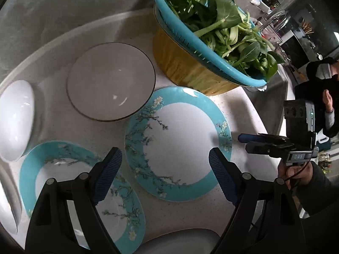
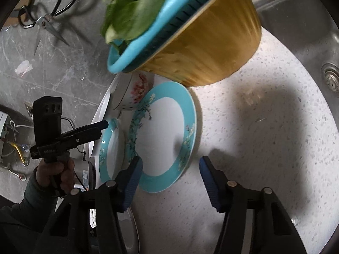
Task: Organize plates and bowls
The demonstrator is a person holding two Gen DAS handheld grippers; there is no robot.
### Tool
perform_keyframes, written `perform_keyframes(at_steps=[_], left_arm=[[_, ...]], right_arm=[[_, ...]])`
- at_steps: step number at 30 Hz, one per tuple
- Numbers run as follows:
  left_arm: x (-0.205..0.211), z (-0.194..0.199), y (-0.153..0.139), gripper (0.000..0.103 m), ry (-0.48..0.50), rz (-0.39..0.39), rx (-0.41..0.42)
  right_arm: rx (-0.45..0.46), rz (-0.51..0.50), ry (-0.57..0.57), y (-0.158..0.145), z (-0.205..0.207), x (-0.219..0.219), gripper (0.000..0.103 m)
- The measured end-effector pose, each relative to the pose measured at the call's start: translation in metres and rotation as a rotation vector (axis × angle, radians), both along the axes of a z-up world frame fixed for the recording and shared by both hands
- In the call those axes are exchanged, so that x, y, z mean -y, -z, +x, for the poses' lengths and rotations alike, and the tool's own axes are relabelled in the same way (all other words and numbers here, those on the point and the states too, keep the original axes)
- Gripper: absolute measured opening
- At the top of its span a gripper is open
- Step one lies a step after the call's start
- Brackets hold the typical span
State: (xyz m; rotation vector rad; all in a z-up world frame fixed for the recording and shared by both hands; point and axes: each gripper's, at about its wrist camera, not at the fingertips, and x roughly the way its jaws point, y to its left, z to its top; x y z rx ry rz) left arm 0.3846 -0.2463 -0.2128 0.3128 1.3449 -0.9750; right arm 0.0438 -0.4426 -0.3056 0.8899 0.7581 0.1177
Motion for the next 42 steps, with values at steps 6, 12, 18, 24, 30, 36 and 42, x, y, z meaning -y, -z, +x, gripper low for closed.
perform_keyframes(at_steps=[6,12,18,24,30,36,42], left_arm=[[0.009,0.013,0.022,0.072,0.034,0.026,-0.061],[0.003,0.028,0.035,0.072,0.020,0.055,-0.073],[0.001,0.037,0.053,0.072,0.022,0.070,-0.128],[-0.001,0.048,0.063,0.069,0.025,0.062,-0.176],[-0.003,0.050,0.063,0.061,0.029,0.070,-0.186],[-0.003,0.052,0.065,0.056,0.046,0.093,-0.193],[-0.004,0.054,0.063,0.053,0.075,0.121,-0.211]], right_arm=[[-0.006,0.017,-0.013,0.009,-0.001,0.010,0.058],[-0.017,0.030,-0.004,0.014,-0.003,0.016,0.058],[-0.023,0.045,-0.019,0.015,0.002,0.015,0.054],[-0.012,0.056,-0.029,0.015,0.003,0.017,0.053],[0.004,0.086,-0.049,0.016,0.010,0.019,0.050],[0.008,0.099,-0.064,0.017,0.020,0.020,0.048],[0.001,0.117,-0.092,0.017,0.027,0.015,0.048]])
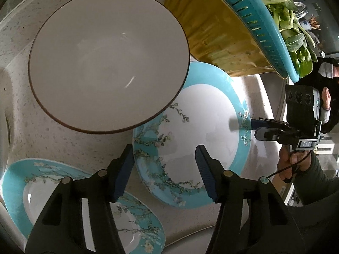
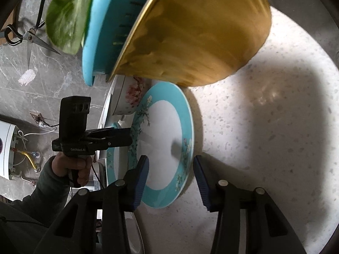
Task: Organize plates and bowls
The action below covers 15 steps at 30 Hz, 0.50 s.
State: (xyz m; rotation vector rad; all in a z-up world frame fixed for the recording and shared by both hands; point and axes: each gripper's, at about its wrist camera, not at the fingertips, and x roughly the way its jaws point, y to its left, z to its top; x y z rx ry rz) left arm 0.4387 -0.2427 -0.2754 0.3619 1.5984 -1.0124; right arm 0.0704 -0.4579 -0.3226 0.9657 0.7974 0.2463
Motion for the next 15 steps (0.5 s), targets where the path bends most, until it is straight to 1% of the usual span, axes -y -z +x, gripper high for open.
perform_keyframes(at_steps=[4,6,8,12,13,14,15], left_arm=[[0.0004,0.0030,0.0021,0.042,0.035,0.020,0.003],[-0.0013,0.0050,0.0032,0.030,0.049,0.036,0.010],[-0.0035,0.0060,0.0041,0.027,0.068,0.050,0.015],[-0.0054,0.0061,0.0041,0.027,0.087,0.057,0.014],[-0.0061,0.0063,0.0040,0.026,0.087,0.057,0.013],[-0.0067,0.0051,0.0045,0.026,0.086,0.059,0.015],[-0.0058,0.0033,0.0051,0.025,0.089,0.064,0.020]], right_arm=[[-0.010,-0.011,-0.014,-0.0018,0.0033,-0.0030,0.048],[-0.018,-0.008,-0.013,-0.0015,0.0037,-0.0019,0.046],[-0.029,-0.015,-0.011,-0.0022,0.0037,-0.0013,0.043],[-0.047,-0.012,-0.011,-0.0030,0.0056,0.0011,0.042],[-0.054,-0.019,-0.012,-0.0037,0.0065,0.0013,0.038],[-0.070,-0.041,-0.011,-0.0051,0.0076,0.0014,0.031],[-0.086,-0.063,-0.013,-0.0057,0.0080,0.0013,0.026]])
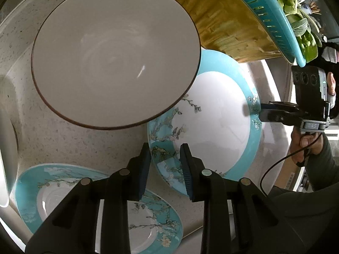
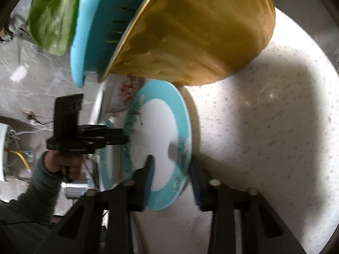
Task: Organize plates and bowls
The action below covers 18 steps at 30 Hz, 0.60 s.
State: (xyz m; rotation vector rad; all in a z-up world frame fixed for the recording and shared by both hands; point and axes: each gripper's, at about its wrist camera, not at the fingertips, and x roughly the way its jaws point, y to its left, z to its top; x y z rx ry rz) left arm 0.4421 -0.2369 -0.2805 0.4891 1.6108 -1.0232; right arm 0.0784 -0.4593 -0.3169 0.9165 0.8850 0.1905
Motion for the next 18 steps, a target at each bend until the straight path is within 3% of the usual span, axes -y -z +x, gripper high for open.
perform_keyframes(at_steps=[2,3,18], left_arm=[[0.004,-0.006,0.002,0.022,0.001,0.013,0.014],[0.004,-0.007,0.003,0.020,-0.005,0.018,0.019],[0.001,-0.024,-0.003,0.016,-0.046,0.022,0.056]], right_arm=[[-0.033,-0.037,-0.002,0.001,0.001,0.001,0.012],[-0.042,-0.043,0.000,0.002,0.001,0.002,0.011],[-0.081,-0.062,0.034,-0.001,-0.002,-0.001,0.011]])
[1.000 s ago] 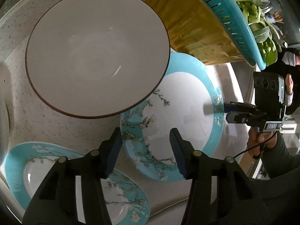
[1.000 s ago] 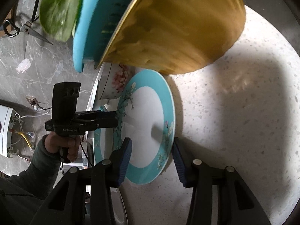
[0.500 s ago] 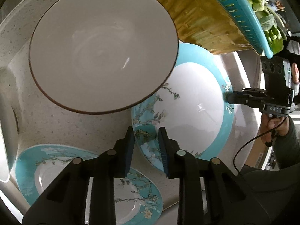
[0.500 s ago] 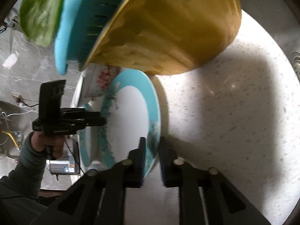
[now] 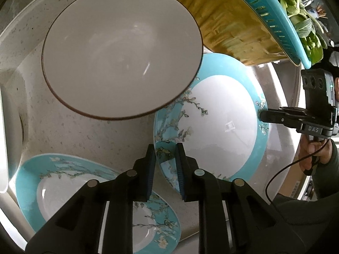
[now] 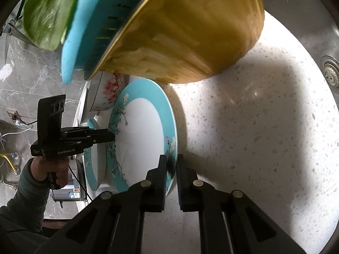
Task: Organize plates and bowls
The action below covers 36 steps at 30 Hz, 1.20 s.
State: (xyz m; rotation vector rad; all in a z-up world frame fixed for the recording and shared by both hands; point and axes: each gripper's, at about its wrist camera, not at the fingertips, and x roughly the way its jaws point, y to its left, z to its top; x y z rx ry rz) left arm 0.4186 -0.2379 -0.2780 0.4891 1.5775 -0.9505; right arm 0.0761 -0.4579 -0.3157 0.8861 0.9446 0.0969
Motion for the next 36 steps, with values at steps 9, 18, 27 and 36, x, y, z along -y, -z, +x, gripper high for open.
perform_keyframes(at_steps=[9,18,27,36], left_arm=[[0.007,-0.011,-0.005,0.015,-0.004,-0.001,-0.013],[0.005,-0.018,-0.008,0.011,-0.042,-0.021,-0.062],[0.001,-0.025,-0.004,0.011,-0.033,-0.015,-0.063],[0.000,-0.029,-0.011,0.011,-0.032,-0.019,-0.064]], right_arm=[[0.003,0.006,0.029,-0.005,-0.005,0.010,0.010],[-0.014,0.047,0.066,0.000,-0.003,0.021,0.011],[-0.022,0.063,0.081,-0.001,0.000,0.021,0.011],[-0.020,0.085,0.091,-0.003,0.003,0.024,0.011]])
